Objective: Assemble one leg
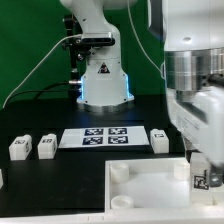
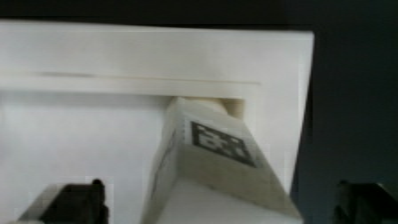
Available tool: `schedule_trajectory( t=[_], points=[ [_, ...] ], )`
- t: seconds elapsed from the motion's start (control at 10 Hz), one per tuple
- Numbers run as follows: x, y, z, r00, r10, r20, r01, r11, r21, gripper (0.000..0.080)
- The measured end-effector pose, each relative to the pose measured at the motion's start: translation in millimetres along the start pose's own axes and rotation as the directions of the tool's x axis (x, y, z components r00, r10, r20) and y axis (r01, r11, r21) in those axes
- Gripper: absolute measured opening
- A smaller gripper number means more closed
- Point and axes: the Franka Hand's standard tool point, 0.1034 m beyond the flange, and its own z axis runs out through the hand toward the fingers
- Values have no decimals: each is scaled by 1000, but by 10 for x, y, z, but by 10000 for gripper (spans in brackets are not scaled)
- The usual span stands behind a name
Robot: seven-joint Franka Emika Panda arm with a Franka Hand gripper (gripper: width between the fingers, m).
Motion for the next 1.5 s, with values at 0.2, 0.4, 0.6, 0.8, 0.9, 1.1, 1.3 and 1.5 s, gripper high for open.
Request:
schedule_trajectory(
  t=[0.2,0.4,0.6,0.8,0.9,1.1,1.3,1.5],
  points=[
    [17,10,18,987,-162,-3,162,987,-4,649],
    [21,11,36,921,-390,-12,390,921,-11,649],
    [-52,-35,111,668,-744,-23,743,668,-45,649],
    [-38,-40,114,588,-808,-22,807,588,-52,621],
    [-41,-40,115,627,-779,-24,777,627,-52,621],
    [-35,-35,117,673,-739,-26,738,673,-50,433],
    [-9,-25,120,824,-565,-38,564,825,-46,297],
    [17,-16,126,933,-357,-44,356,934,-35,297]
  ],
)
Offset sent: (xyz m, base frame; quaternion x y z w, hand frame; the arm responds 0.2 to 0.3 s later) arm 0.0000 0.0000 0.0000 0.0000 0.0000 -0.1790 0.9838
